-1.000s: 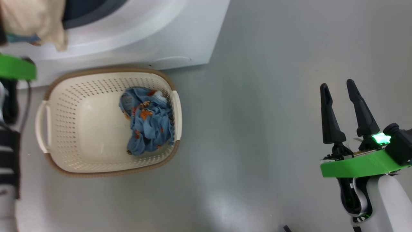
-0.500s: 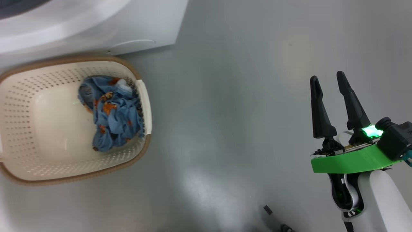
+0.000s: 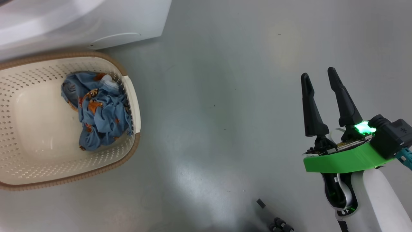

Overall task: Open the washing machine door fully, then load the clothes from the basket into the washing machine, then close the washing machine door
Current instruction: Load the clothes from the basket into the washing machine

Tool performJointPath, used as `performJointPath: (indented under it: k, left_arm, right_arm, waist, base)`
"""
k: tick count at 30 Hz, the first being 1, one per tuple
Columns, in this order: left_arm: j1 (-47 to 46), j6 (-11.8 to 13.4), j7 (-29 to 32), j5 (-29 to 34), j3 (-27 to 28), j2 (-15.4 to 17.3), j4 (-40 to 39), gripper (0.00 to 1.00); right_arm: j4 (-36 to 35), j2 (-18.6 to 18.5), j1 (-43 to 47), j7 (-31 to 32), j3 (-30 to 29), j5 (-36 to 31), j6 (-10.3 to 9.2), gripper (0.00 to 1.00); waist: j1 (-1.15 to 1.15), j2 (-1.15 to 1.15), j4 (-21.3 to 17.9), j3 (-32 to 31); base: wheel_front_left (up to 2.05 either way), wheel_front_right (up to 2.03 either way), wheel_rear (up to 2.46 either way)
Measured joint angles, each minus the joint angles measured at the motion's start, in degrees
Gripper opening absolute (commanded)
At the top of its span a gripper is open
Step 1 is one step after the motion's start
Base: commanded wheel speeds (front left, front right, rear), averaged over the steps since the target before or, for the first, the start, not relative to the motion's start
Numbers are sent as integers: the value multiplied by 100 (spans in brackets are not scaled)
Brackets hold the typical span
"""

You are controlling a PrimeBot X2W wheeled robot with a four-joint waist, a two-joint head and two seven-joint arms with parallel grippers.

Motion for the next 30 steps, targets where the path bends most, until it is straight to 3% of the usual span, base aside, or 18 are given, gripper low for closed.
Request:
performJointPath:
  k: [1, 2, 19, 30]
  left_arm:
    - [0, 0, 0, 0, 0, 0, 0, 55]
    - [0, 0, 0, 24, 12, -16, 266, 100]
    - [51, 0, 0, 98, 81, -209, 624, 100]
    - [905, 0, 0, 58, 230, -491, 311, 100]
  right_arm:
    - [0, 0, 0, 0, 0, 0, 0, 100]
    - [1, 2, 0, 0, 35, -3, 0, 100]
    - [2, 1, -1, 0, 49, -3, 0, 100]
    - [9, -114, -1, 0, 31, -4, 0, 100]
  waist:
    - [0, 0, 0, 0]
    - [0, 0, 2, -21]
    - [0, 0, 73, -85]
    - [0, 0, 214, -339]
  base:
    - [0, 0, 0]
    - [0, 0, 0]
    - [0, 0, 0]
    - [0, 0, 0]
